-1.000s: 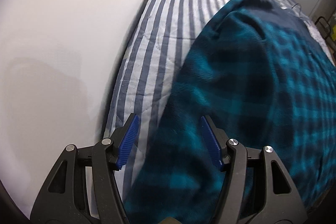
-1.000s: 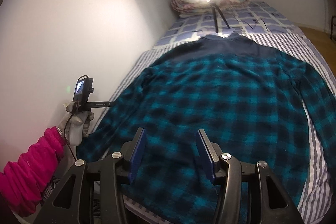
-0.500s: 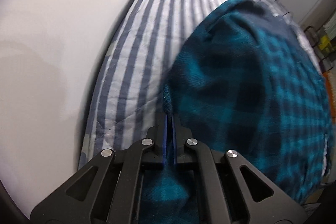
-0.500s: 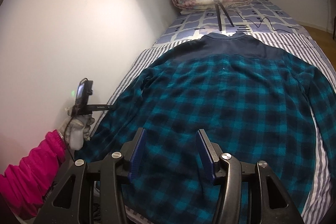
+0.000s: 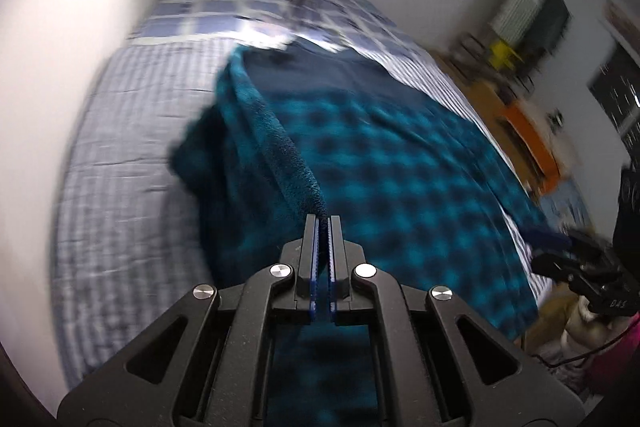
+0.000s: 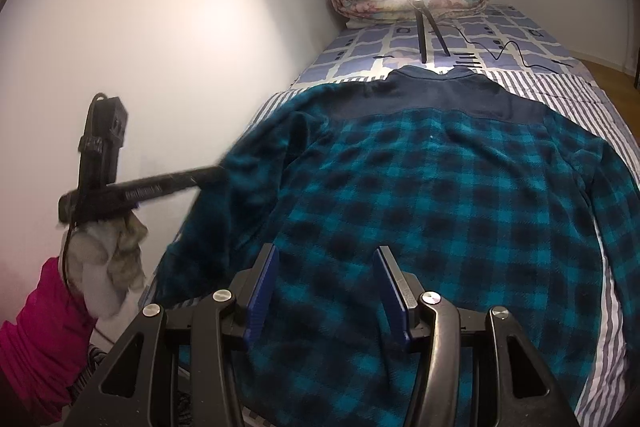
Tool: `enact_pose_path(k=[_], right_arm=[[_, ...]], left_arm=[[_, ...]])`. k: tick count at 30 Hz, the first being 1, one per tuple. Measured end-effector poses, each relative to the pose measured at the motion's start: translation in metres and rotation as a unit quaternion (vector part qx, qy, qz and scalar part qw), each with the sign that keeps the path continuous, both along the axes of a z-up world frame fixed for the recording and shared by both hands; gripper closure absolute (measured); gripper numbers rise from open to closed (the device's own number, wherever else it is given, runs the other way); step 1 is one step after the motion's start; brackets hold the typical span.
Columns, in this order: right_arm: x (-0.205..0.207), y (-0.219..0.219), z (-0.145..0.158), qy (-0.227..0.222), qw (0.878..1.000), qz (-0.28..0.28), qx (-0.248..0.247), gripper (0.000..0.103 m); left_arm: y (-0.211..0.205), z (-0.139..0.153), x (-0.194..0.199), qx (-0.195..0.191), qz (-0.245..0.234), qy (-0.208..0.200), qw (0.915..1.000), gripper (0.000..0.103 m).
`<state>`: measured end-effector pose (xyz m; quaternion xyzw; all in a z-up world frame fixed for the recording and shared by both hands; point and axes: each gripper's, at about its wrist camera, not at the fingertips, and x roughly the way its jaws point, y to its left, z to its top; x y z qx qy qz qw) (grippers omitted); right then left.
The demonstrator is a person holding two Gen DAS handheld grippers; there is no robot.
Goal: Fold large clothes
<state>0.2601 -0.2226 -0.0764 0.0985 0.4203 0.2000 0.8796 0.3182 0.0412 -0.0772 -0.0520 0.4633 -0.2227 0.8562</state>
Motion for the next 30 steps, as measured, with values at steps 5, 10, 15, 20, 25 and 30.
enact_pose_path(k=[5, 10, 15, 20, 25, 30], right_arm=[[-0.001, -0.008, 0.001, -0.001, 1.0, -0.008, -0.002, 0.051], [-0.005, -0.013, -0.001, 0.001, 1.0, -0.011, -0.009, 0.051], [-0.013, -0.014, -0.005, 0.007, 1.0, -0.006, -0.013, 0.051], [-0.022, -0.009, -0.012, 0.016, 1.0, 0.005, -0.018, 0.051], [-0.028, 0.002, -0.017, 0.018, 0.999, 0.015, -0.025, 0.051], [-0.034, 0.016, -0.018, 0.01, 0.999, 0.03, -0.035, 0.051]], left_arm=[[-0.057, -0.036, 0.001, 0.041, -0.042, 0.039, 0.9975, 0.102], [-0.057, -0.034, -0.008, 0.049, -0.04, 0.052, 0.9967, 0.086], [0.015, -0.001, -0.04, 0.039, 0.042, -0.015, 0.9982, 0.044], [0.1, -0.036, -0.054, 0.078, 0.167, 0.027, 0.9826, 0.044], [0.157, -0.095, -0.063, 0.064, 0.229, 0.114, 0.9645, 0.044], [0.168, -0.12, -0.063, 0.058, 0.242, 0.136, 0.9589, 0.062]])
